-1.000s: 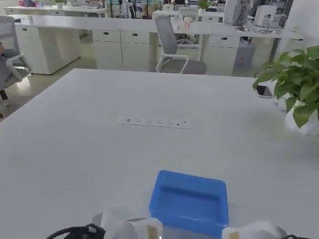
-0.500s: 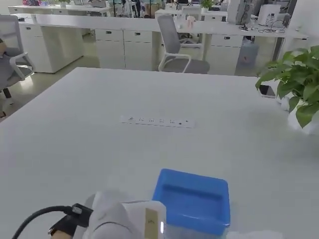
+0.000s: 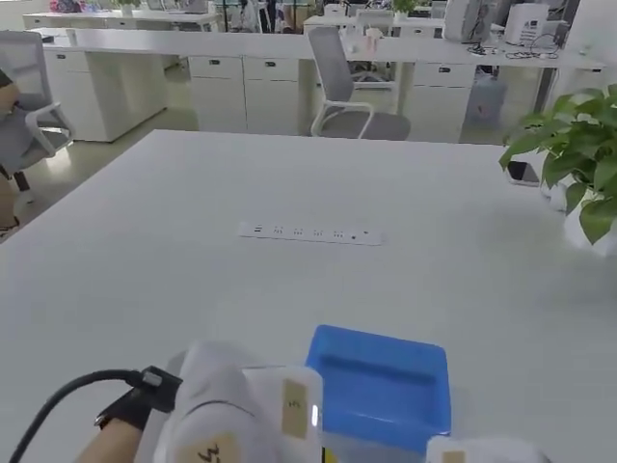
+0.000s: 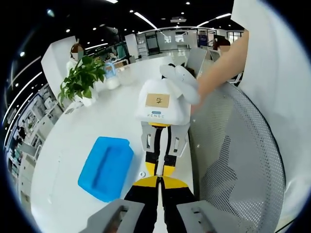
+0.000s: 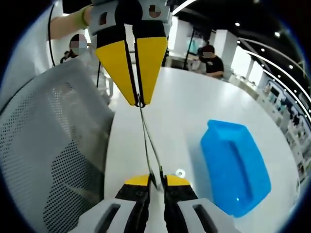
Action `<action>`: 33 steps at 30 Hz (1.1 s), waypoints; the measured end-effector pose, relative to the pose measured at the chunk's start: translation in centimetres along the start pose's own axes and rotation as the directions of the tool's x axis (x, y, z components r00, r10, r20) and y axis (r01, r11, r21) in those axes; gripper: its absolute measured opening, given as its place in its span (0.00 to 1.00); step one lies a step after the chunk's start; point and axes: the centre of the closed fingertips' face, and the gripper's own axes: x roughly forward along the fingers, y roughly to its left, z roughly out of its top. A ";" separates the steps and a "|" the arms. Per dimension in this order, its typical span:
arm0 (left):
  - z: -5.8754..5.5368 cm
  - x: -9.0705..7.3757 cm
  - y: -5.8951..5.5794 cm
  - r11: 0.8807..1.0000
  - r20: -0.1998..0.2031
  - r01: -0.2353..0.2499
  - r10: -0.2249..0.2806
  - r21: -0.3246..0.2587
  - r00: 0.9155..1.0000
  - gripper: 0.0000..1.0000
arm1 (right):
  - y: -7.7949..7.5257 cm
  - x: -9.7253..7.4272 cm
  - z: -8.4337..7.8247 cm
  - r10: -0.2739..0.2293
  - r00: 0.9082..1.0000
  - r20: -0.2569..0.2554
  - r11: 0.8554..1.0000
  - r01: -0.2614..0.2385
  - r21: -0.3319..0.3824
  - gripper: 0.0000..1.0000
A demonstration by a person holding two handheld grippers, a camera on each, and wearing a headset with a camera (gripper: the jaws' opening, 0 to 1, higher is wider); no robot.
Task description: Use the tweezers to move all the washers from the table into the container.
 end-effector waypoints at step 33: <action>1.5 1.9 2.9 0.986 -0.075 0.163 -0.160 0.035 0.984 0.00 | -1.6 -1.8 2.4 0.035 0.991 0.131 0.976 -0.062 0.208 0.05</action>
